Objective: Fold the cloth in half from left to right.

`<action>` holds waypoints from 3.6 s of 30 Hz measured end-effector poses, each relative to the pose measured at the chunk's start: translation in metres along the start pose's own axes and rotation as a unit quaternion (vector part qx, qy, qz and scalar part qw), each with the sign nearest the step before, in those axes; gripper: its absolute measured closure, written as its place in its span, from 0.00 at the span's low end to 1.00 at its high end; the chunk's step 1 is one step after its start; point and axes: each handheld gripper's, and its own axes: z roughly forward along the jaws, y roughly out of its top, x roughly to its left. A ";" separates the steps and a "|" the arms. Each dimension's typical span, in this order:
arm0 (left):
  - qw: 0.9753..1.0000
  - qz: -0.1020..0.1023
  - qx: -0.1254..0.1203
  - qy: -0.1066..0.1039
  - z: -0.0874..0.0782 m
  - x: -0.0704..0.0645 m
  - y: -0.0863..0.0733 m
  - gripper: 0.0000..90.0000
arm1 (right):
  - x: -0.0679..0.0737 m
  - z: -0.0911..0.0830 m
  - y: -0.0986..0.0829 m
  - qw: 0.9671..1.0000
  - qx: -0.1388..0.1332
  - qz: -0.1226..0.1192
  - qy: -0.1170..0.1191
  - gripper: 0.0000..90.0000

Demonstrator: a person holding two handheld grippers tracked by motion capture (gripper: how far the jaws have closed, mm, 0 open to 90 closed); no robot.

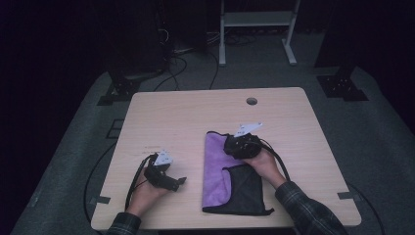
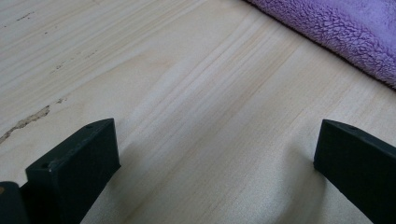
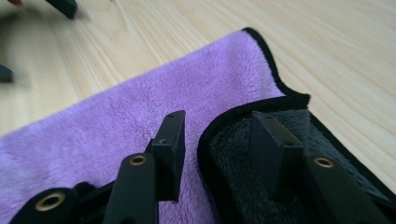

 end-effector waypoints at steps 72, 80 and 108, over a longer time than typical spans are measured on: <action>1.000 0.000 -0.001 -0.002 -0.001 -0.001 -0.001 0.00 | -0.047 -0.076 -0.031 0.992 -0.023 0.091 -0.083 0.48; 1.000 0.000 0.000 -0.002 -0.001 -0.001 -0.001 0.00 | -0.014 -0.071 -0.027 0.998 -0.020 0.047 -0.041 0.48; 1.000 -0.001 -0.002 -0.002 -0.001 -0.001 -0.001 0.00 | 0.047 -0.028 -0.022 0.995 0.011 0.004 0.104 0.94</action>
